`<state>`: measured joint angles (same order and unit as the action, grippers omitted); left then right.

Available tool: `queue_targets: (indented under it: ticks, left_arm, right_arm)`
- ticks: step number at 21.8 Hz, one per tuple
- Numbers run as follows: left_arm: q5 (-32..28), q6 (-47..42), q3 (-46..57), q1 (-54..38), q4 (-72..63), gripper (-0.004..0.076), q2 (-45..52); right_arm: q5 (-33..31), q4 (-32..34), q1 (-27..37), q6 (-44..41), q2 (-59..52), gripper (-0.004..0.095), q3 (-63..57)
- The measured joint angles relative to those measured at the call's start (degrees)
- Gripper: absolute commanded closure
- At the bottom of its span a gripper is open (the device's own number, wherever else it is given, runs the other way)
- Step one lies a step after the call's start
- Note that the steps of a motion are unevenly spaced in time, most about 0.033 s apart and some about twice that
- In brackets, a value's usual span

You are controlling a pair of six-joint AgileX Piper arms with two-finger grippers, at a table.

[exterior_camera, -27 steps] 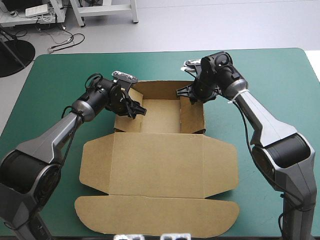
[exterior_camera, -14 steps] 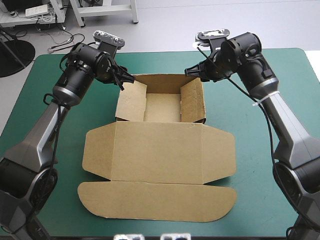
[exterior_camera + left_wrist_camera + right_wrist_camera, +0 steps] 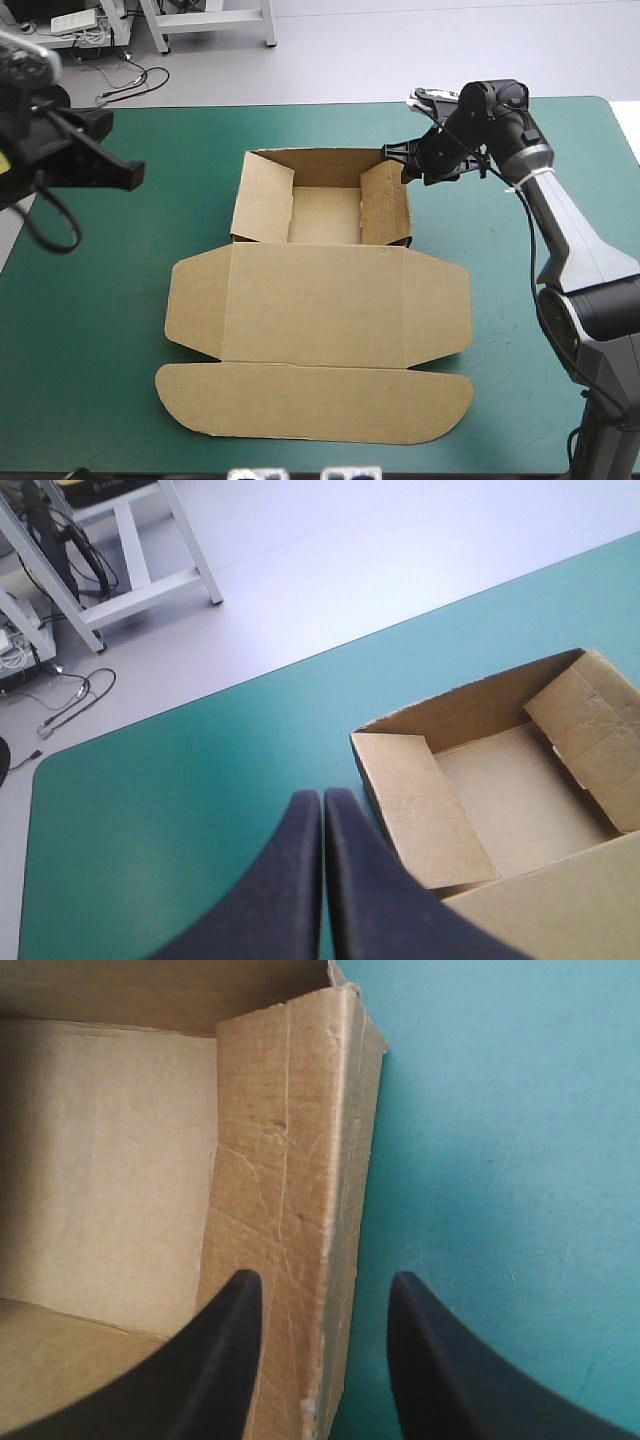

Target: Fold the box

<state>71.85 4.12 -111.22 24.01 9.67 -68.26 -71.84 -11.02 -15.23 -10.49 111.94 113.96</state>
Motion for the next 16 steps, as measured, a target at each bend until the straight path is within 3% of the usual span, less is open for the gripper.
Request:
queue_targets:
  ticks: [2,7,8,9,11,13,16]
  left_arm:
    - [0.0,0.1,4.3,0.0,0.0,0.0734,4.0]
    - [0.0,-0.2,26.2,0.0,0.0,0.0734,18.6]
    - [-0.1,-1.6,34.9,0.0,-0.1,0.0734,23.7]
    - [-0.1,-2.4,39.1,0.0,-0.1,0.0734,25.3]
    - [-0.3,-6.6,50.9,0.0,-0.1,0.0734,33.3]
    - [-0.3,-11.1,61.7,0.0,0.0,0.0734,41.9]
    - [0.0,-13.7,67.8,0.0,0.4,0.0734,49.0]
  right_arm:
    - [0.0,-0.9,0.1,0.4,1.9,0.0518,0.0]
    - [0.4,-3.6,0.1,2.0,6.7,0.053,0.0]
    - [0.5,-4.0,0.1,2.2,8.1,0.0559,0.0]
    - [0.5,-4.1,0.1,2.5,8.7,0.0737,0.0]
    - [0.7,-4.1,0.1,3.4,9.7,0.0913,0.0]
    - [0.8,-3.1,0.1,3.4,9.9,0.0928,0.0]
    - [0.7,-2.1,1.2,3.4,9.2,0.0928,-0.1]
